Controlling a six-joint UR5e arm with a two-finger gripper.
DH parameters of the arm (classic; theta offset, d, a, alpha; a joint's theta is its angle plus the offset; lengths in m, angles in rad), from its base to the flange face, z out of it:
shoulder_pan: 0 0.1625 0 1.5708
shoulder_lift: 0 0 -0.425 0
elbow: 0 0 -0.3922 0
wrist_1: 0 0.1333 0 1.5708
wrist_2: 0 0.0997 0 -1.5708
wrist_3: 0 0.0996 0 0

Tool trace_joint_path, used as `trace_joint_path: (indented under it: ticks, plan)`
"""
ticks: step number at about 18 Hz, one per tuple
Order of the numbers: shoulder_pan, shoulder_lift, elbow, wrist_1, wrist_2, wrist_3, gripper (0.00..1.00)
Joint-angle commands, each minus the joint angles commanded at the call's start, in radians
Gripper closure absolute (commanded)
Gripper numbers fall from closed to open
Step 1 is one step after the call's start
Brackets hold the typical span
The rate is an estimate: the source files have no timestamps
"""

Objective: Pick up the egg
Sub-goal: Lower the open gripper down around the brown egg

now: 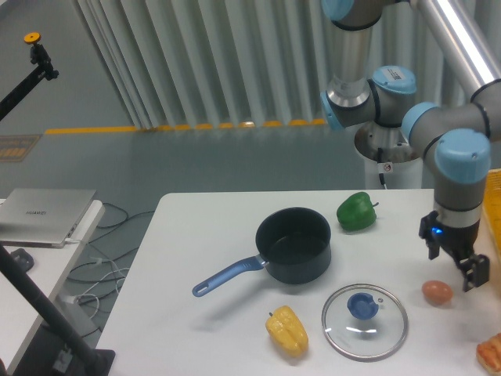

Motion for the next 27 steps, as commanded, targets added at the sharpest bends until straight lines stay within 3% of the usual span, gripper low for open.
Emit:
trace_joint_path:
  ticks: [4,10,18,27]
  plan:
    - [-0.023,-0.026,0.008,0.016,0.005,0.049,0.00]
    - [-0.023,-0.020,-0.003,0.012,0.054,0.144,0.00]
    - [-0.023,-0.002,-0.069,0.012,0.064,0.195,0.00]
    - [-0.019,-0.003,-0.077,0.015,0.067,0.198,0.03]
